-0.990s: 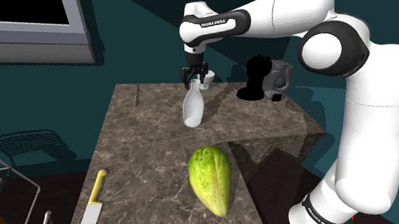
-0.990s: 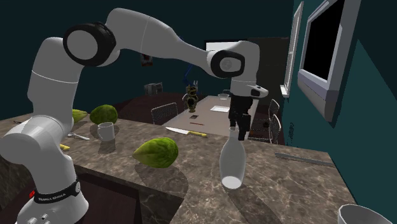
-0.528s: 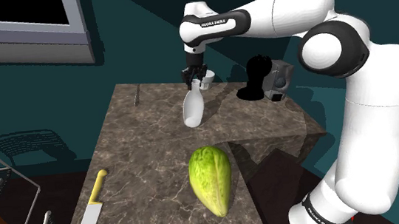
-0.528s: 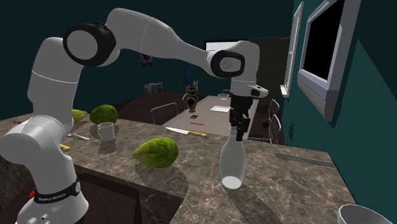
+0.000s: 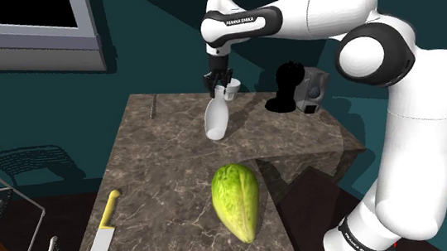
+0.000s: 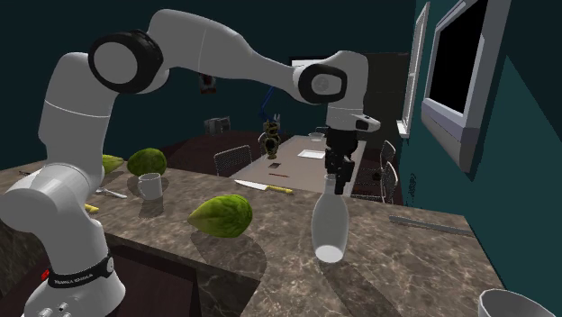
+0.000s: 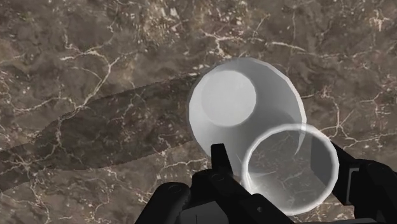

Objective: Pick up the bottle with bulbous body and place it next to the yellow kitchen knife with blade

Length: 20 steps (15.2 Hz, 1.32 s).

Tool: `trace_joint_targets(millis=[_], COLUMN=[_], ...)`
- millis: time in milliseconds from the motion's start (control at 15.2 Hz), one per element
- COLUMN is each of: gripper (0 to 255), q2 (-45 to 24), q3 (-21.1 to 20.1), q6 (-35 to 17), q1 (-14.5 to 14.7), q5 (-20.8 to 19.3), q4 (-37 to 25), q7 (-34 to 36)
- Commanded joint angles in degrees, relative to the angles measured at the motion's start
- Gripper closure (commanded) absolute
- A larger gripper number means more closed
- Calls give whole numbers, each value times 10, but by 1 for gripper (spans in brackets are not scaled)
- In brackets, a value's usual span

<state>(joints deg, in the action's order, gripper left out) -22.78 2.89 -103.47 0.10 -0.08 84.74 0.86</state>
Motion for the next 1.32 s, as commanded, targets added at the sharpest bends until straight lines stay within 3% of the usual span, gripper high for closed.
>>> trace_joint_targets(millis=[0,726,1254], gripper=[255,255,255], q2=[2,2,104], q3=[0,1,-30], q6=[15,96,53], q1=[-1,-1,58], q5=[0,0,-5], q4=[-13,-95,52], q7=[-1,-2,87])
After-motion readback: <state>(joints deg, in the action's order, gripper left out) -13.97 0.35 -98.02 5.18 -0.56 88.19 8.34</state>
